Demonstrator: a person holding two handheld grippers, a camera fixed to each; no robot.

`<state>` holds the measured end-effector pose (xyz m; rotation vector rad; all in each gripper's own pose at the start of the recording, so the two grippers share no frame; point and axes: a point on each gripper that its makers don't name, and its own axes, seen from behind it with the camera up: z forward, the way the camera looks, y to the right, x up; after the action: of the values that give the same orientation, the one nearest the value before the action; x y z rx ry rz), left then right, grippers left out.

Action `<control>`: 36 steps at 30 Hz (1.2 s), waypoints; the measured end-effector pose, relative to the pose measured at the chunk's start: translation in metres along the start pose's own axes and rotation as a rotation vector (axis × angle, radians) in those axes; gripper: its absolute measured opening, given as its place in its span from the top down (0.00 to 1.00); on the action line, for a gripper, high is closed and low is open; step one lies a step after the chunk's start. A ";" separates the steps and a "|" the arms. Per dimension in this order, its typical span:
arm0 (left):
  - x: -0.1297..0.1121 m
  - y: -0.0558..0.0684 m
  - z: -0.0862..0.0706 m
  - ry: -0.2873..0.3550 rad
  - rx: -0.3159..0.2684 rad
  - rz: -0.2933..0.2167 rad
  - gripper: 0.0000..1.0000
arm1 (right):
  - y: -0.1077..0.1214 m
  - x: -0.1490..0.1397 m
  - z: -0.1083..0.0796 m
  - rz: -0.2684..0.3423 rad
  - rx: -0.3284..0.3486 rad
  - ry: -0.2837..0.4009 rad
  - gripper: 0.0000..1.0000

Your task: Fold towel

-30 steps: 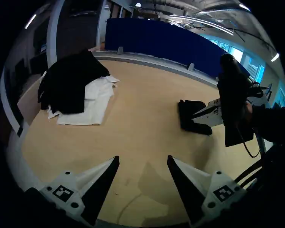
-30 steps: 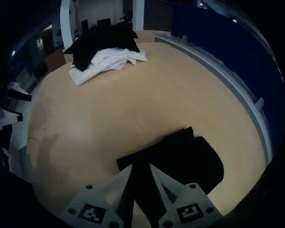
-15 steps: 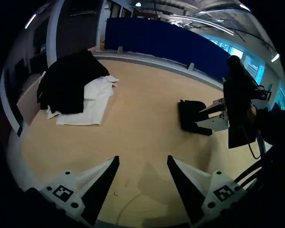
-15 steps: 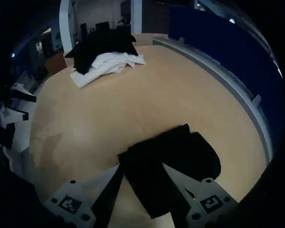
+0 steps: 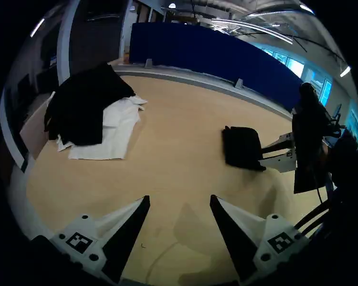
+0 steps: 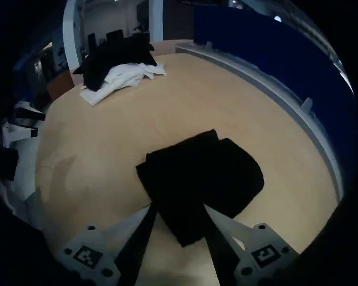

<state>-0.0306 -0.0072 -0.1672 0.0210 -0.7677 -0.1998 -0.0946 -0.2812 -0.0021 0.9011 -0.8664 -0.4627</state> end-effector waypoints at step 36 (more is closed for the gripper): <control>0.004 0.010 0.009 -0.003 -0.015 0.013 0.07 | 0.007 -0.059 -0.007 0.104 -0.040 -0.068 0.75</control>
<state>-0.0323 0.0024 -0.1573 0.0015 -0.7695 -0.1936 -0.1236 -0.2341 -0.0249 0.8036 -0.9582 -0.4206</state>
